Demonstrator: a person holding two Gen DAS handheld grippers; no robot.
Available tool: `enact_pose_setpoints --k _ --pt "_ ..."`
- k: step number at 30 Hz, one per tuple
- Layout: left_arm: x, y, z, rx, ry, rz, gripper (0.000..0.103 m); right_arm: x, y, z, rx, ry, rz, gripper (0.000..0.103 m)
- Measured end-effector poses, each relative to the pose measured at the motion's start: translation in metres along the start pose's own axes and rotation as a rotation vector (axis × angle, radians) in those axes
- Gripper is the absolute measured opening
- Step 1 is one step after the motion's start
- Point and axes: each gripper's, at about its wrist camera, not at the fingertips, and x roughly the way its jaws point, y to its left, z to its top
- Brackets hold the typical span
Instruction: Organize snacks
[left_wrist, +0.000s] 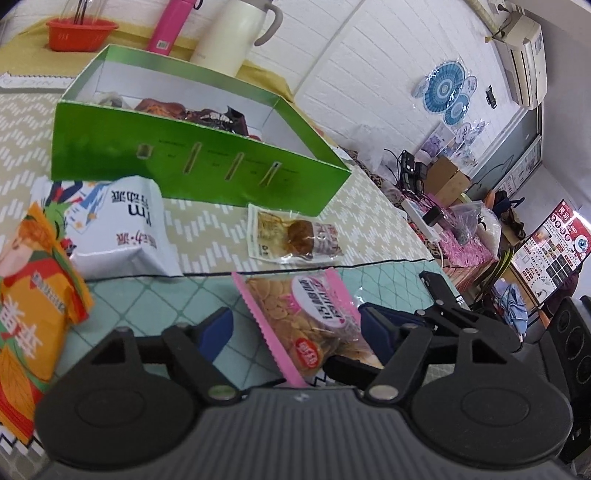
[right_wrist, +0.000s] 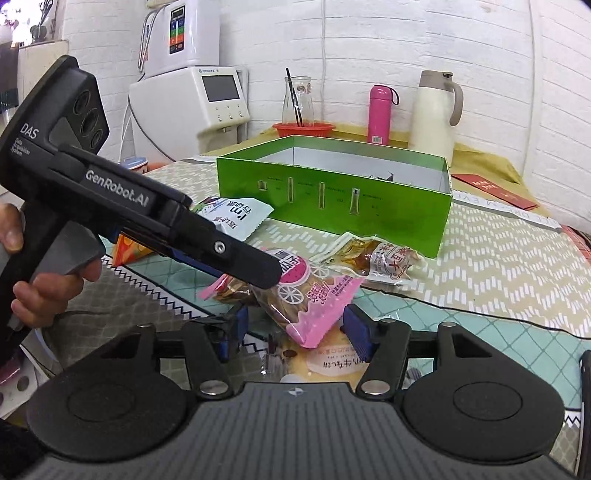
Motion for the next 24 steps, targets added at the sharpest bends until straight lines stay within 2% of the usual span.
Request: enact_pose_setpoints --k 1,2,3,5,6,7,10,14,21,24 --pt "0.003 0.002 0.000 -0.007 0.010 -0.017 0.050 0.002 -0.001 0.000 0.000 0.001 -0.011 0.084" --pt "0.004 0.004 0.001 -0.027 0.012 -0.049 0.047 0.004 -0.002 0.000 -0.001 0.003 -0.023 0.079" --pt "0.004 0.005 0.001 -0.038 0.002 -0.050 0.047 0.005 -0.002 -0.001 -0.002 -0.002 -0.025 0.075" --pt "0.004 0.004 0.001 -0.031 -0.009 -0.049 0.046 0.006 -0.003 -0.001 0.018 -0.017 -0.015 0.061" --pt "0.002 0.003 0.001 -0.032 -0.013 -0.047 0.045 0.005 -0.002 0.000 0.018 -0.021 -0.005 0.044" --pt "0.001 0.002 0.001 -0.027 -0.018 -0.043 0.044 0.005 -0.001 0.001 0.019 -0.020 0.001 0.039" --pt "-0.006 -0.003 0.002 -0.016 -0.037 -0.034 0.042 0.003 0.002 0.004 0.016 -0.026 0.014 0.034" --pt "-0.017 -0.011 0.011 -0.005 -0.079 -0.048 0.042 -0.006 0.003 0.013 -0.007 -0.071 0.006 0.034" --pt "-0.026 -0.035 0.061 0.082 -0.179 -0.067 0.042 -0.014 -0.011 0.052 -0.072 -0.193 -0.057 0.034" --pt "-0.018 -0.034 0.085 0.078 -0.197 -0.086 0.042 -0.007 -0.026 0.069 -0.068 -0.223 -0.078 0.034"
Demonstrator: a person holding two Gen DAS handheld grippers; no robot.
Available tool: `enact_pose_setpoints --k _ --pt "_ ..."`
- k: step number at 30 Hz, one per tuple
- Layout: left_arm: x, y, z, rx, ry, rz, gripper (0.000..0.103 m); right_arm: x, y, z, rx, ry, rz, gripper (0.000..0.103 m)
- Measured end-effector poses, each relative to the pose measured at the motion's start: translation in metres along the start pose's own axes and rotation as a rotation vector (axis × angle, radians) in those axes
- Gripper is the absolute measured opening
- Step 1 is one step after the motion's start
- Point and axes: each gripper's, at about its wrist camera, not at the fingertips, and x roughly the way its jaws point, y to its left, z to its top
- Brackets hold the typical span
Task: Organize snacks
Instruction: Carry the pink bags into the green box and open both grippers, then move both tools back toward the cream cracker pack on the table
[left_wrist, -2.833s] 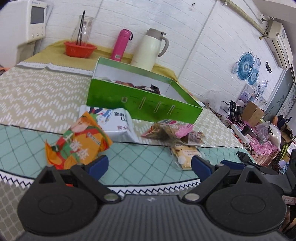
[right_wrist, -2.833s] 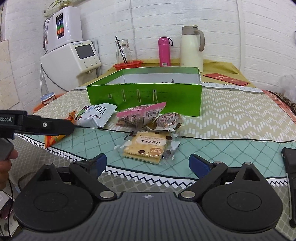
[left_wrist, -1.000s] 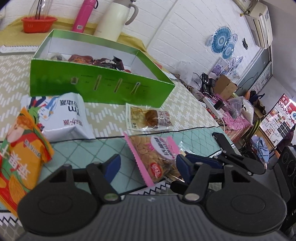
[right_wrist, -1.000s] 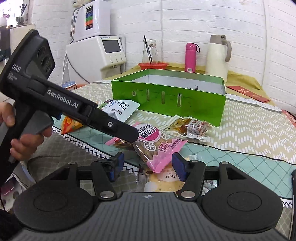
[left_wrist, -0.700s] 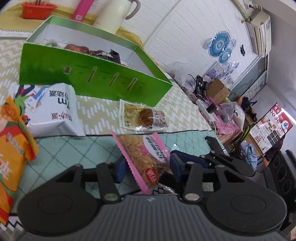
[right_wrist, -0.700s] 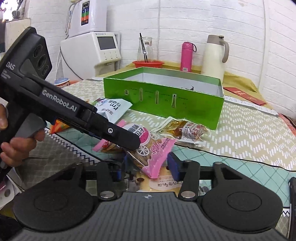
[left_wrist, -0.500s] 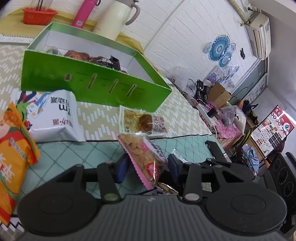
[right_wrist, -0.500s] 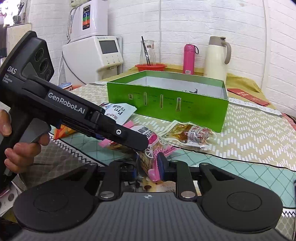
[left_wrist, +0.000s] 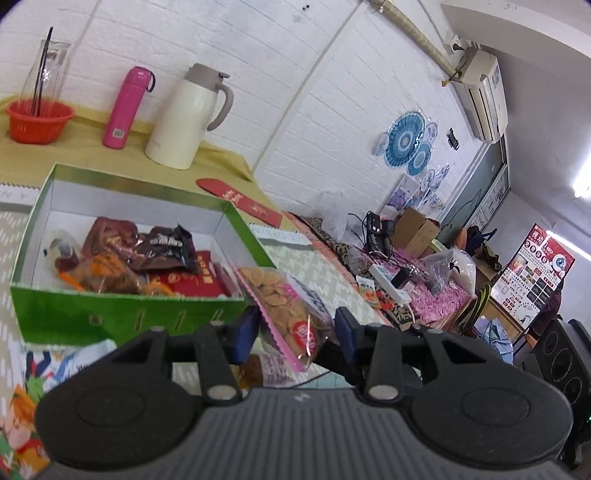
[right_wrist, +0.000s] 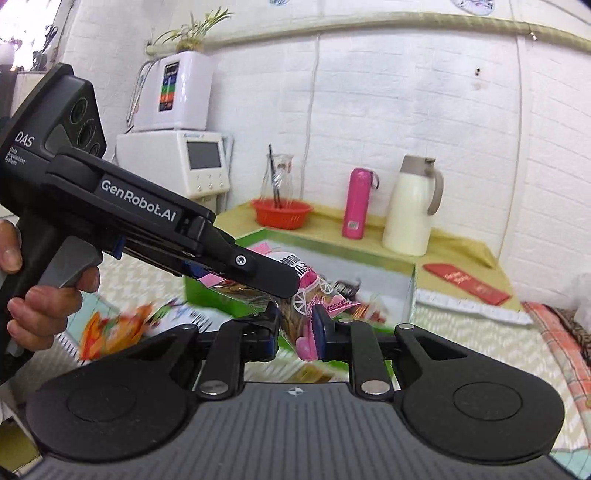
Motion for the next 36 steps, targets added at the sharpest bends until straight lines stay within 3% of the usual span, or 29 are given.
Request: enact_pose_setpoints --k 7,14,21,22,24,26,27,28,30,36 --pt "0.039 0.019 0.028 -0.017 0.009 -0.002 0.042 0.037 -0.028 0.010 -0.005 0.004 -0.037 0.034" --pt "0.068 0.045 0.039 -0.033 0.040 0.031 0.042 0.070 -0.048 0.006 0.076 0.046 -0.010 0.034" --pt "0.086 0.066 0.043 -0.042 0.082 0.077 0.043 0.099 -0.050 0.001 0.079 0.101 0.004 0.037" --pt "0.087 0.068 0.042 -0.041 0.087 0.095 0.050 0.102 -0.050 0.000 0.074 0.110 0.008 0.047" --pt "0.083 0.070 0.041 -0.050 0.066 0.151 0.072 0.107 -0.048 -0.002 0.059 0.118 0.014 0.055" --pt "0.076 0.072 0.041 -0.068 0.021 0.196 0.078 0.106 -0.047 -0.004 0.051 0.106 0.017 0.074" --pt "0.073 0.072 0.043 -0.069 0.009 0.224 0.091 0.104 -0.047 -0.004 0.054 0.098 0.016 0.095" --pt "0.070 0.072 0.043 -0.069 -0.003 0.255 0.095 0.102 -0.047 -0.003 0.059 0.086 0.010 0.103" --pt "0.064 0.071 0.045 -0.057 -0.025 0.293 0.095 0.098 -0.047 -0.003 0.059 0.070 -0.002 0.103" --pt "0.046 0.061 0.041 -0.044 -0.027 0.303 0.095 0.088 -0.041 -0.002 0.084 0.097 0.004 0.103"
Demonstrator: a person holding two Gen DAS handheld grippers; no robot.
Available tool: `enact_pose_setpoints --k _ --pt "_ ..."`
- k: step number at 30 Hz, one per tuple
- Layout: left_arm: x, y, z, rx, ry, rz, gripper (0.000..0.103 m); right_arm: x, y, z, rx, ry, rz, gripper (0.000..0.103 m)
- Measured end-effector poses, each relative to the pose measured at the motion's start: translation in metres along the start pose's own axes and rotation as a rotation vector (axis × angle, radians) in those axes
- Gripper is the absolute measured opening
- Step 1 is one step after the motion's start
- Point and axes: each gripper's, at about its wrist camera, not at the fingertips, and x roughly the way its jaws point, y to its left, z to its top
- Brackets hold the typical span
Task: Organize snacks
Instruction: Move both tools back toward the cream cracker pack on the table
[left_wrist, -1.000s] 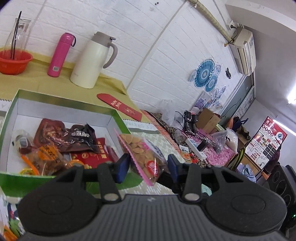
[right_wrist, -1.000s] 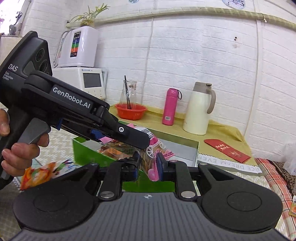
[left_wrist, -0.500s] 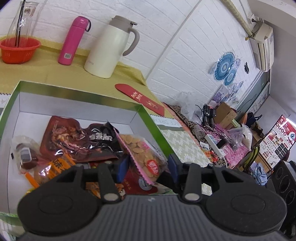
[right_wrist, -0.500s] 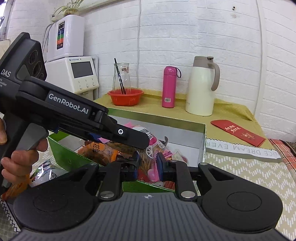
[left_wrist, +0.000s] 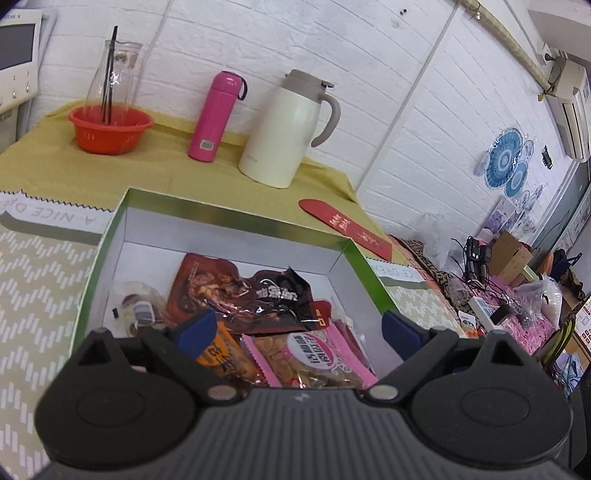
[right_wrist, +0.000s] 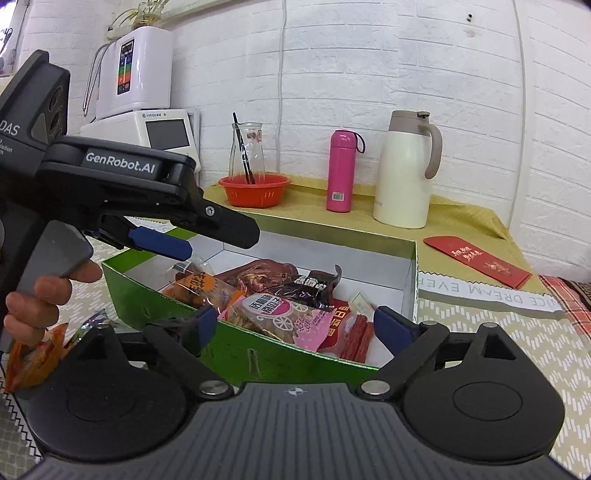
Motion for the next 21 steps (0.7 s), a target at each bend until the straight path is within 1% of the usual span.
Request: enact_pose_setpoints --k 6,9,11,13,15,18,21 --pt "-0.034 -0.018 -0.007 0.049 0.009 -0.001 0.095 -0.031 0.012 0.010 0.025 -0.016 0.012 0.103" --pt "-0.056 -0.027 -0.017 0.060 0.018 -0.006 0.095 -0.053 0.019 0.011 0.039 -0.019 0.014 0.103" --pt "-0.071 -0.032 -0.028 0.069 0.017 -0.009 0.095 -0.067 0.023 0.006 0.063 -0.004 0.010 0.103" --pt "-0.084 -0.034 -0.040 0.076 0.007 -0.018 0.095 -0.079 0.025 -0.001 0.094 0.028 0.018 0.103" --pt "-0.096 -0.037 -0.055 0.086 0.010 -0.023 0.095 -0.090 0.026 -0.013 0.140 0.043 0.017 0.103" --pt "-0.105 -0.034 -0.079 0.086 0.038 -0.024 0.095 -0.106 0.026 -0.036 0.226 0.040 -0.030 0.103" --pt "-0.111 -0.028 -0.105 0.055 0.085 -0.037 0.095 -0.119 0.024 -0.057 0.262 0.042 -0.043 0.103"
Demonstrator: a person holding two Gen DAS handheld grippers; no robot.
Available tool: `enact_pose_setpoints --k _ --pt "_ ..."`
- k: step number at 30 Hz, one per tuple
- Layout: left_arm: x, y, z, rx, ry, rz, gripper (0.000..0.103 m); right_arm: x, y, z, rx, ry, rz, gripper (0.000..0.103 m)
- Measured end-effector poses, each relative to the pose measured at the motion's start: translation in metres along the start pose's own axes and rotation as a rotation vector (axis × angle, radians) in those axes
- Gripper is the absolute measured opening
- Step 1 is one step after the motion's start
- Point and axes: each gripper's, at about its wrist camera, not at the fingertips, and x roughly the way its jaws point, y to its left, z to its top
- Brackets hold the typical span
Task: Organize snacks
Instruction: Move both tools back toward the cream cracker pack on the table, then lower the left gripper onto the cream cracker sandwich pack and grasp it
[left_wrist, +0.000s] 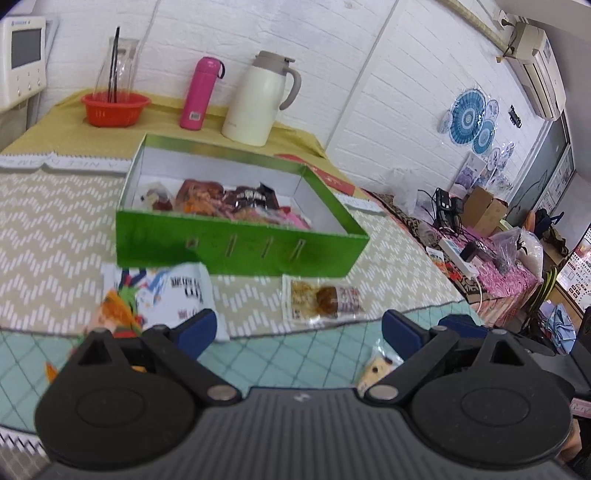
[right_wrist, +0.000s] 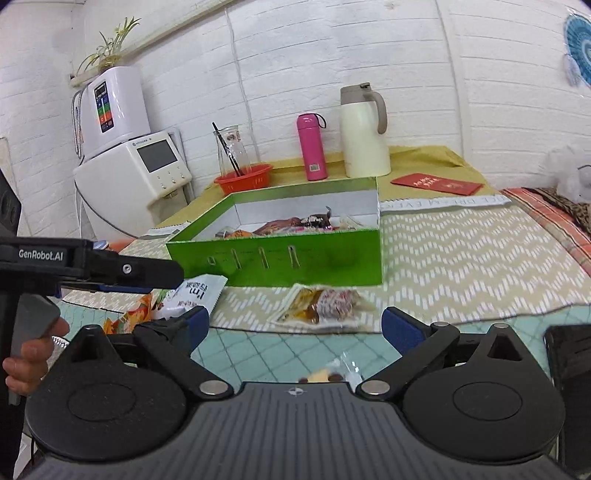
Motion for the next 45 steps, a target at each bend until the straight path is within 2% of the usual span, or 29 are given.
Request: enact_pose_setpoints --k 4,7,11,13,17,20,22,25,28,32,37,42,45 --pt "-0.010 0.008 -0.030 -0.023 0.037 -0.026 0.095 -0.004 -0.005 -0.022 -0.068 0.046 -0.026 0.103" --pt "-0.021 0.013 -0.045 -0.035 0.052 -0.017 0.095 -0.002 -0.008 -0.034 -0.135 0.076 -0.049 0.103" --pt "-0.035 0.015 -0.050 -0.027 0.033 0.007 0.095 0.012 -0.006 -0.042 -0.141 0.134 -0.053 0.103" --pt "-0.042 0.017 -0.050 -0.030 0.021 0.002 0.095 0.017 0.004 -0.044 -0.155 0.154 -0.013 0.103" --pt "-0.045 0.021 -0.052 -0.048 0.018 0.002 0.095 0.024 0.029 -0.046 -0.176 0.150 0.058 0.103" --pt "-0.046 0.024 -0.054 -0.058 0.023 0.005 0.095 0.030 0.036 -0.043 -0.139 0.139 0.122 0.103" --pt "-0.048 0.027 -0.055 -0.058 0.025 0.011 0.095 0.028 0.036 -0.043 -0.136 0.121 0.113 0.103" --pt "-0.051 0.034 -0.054 -0.070 0.012 0.024 0.095 0.020 0.037 -0.048 -0.206 0.093 0.073 0.103" --pt "-0.050 0.041 -0.055 -0.098 0.013 0.020 0.095 0.018 0.040 -0.056 -0.258 0.115 0.054 0.103" --pt "-0.041 0.036 -0.056 -0.094 0.035 -0.024 0.095 0.021 0.050 -0.057 -0.300 0.114 0.045 0.103" --pt "-0.016 0.022 -0.049 -0.069 0.043 -0.169 0.095 0.027 0.064 -0.057 -0.341 0.112 0.022 0.103" --pt "0.021 0.008 -0.043 -0.028 0.136 -0.203 0.095 0.023 0.057 -0.056 -0.286 0.132 0.005 0.103" --pt "0.028 0.002 -0.043 0.002 0.150 -0.230 0.095 0.017 0.051 -0.058 -0.234 0.143 0.009 0.103"
